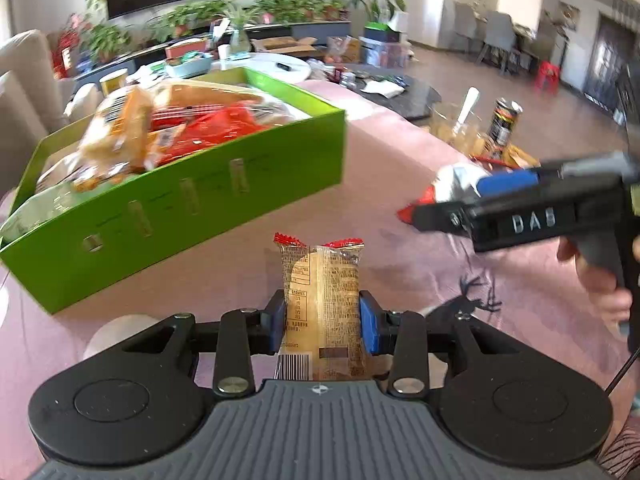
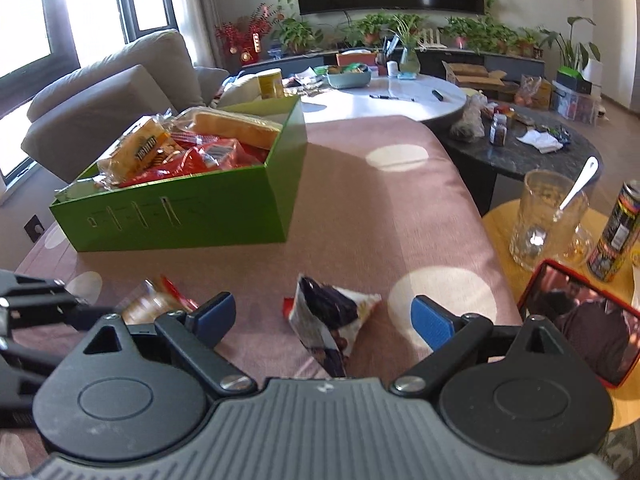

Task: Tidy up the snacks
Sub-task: 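Grasp the white crumpled snack bag with the right gripper, then carry the pastry bag with the left gripper over the box while the right gripper lifts the white bag, then lower the pastry bag into the box and open the left gripper while the right gripper releases the white bag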

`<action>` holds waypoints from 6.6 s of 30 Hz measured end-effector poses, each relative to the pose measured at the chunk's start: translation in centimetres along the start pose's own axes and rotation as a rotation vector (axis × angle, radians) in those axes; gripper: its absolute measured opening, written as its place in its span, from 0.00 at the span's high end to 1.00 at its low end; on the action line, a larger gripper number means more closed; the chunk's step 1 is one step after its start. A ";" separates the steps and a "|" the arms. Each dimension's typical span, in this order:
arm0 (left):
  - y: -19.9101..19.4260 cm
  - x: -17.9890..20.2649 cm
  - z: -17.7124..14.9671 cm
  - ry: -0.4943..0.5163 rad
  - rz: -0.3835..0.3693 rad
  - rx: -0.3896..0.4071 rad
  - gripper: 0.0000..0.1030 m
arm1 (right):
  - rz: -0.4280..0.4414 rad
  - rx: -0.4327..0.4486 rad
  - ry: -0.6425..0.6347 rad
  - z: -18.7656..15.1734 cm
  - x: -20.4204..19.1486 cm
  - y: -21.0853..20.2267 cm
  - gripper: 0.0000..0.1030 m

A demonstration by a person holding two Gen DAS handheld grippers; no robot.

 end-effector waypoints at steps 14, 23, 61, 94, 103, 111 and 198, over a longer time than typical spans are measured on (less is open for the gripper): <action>-2.4 -1.3 0.0 -0.048 0.038 0.072 0.67 | -0.045 -0.016 -0.015 -0.8 -1.3 0.7 0.23; -2.9 -1.0 -0.1 -0.050 0.034 0.083 0.67 | -0.037 0.000 -0.029 -0.8 -1.7 0.2 0.24; -4.1 -1.6 -0.7 -0.083 0.055 0.100 0.66 | -0.027 0.015 -0.050 -0.7 -4.7 0.1 0.19; -11.9 -1.2 3.8 0.011 0.156 0.327 0.66 | 0.107 0.285 -0.035 6.1 -7.9 -8.4 0.21; -10.5 -3.1 2.7 -0.045 0.149 0.292 0.66 | 0.093 0.193 -0.028 3.8 -6.8 -5.6 0.20; -9.6 -3.3 2.2 -0.054 0.136 0.263 0.66 | 0.047 -0.005 -0.067 -0.4 -8.2 -0.9 0.20; -5.1 -15.4 8.6 -0.198 0.302 0.264 0.24 | 0.133 0.188 0.082 11.3 -10.8 1.8 0.22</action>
Point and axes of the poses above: each gripper's, at about its wrist camera, not at the fingertips, and y roughly the way its jaws point, x to its right, z to its top, the point moved 2 cm from there along y, roughly the way its jaws point, and after that the axes turned 15 degrees about -z, right-handed, at the moved point
